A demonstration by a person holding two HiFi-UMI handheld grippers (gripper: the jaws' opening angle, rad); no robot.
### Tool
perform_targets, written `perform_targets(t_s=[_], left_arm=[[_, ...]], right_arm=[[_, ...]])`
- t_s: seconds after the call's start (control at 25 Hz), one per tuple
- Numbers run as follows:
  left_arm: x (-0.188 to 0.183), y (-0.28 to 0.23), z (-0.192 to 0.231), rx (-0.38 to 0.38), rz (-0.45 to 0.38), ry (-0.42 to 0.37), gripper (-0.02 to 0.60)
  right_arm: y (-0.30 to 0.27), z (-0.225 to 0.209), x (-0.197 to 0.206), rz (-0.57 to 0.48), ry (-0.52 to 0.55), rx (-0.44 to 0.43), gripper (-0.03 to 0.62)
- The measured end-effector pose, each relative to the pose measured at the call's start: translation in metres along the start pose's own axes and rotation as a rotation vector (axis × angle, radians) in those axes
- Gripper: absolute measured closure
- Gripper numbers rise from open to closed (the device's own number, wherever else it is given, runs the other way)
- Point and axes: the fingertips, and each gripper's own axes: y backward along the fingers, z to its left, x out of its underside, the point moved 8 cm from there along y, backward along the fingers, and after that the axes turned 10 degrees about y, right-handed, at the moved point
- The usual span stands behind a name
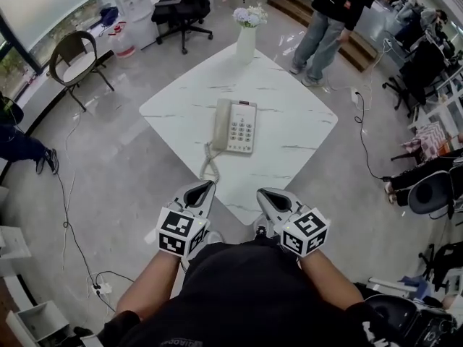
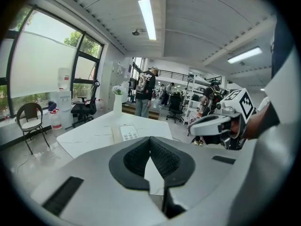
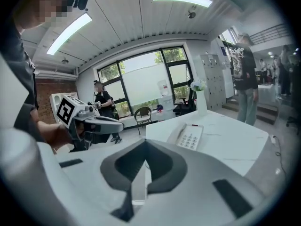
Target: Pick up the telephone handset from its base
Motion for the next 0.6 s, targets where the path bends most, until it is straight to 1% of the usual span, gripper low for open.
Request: perform_targets(t_s=[0.16,0.4,0.6], left_arm=[[-0.005,-0.01,-0.007,-0.055,-0.004,-0.011,0.578],[-0.008,-0.025,-0.019,-0.105,-0.001,-0.009,0.578],[-0.01,-0.035,-0.027,-0.136,0.026,-0.013,0.572]], right_arm=[[0.003,-0.019,-0.004,-0.002,0.015,-0.033,0.594],[0.006,-0.039,-0.002,-0.017,0.014,-0.08,0.594],[0.012,-0.056,-0.001,-0.036,-0.008,-0.085,0.594]])
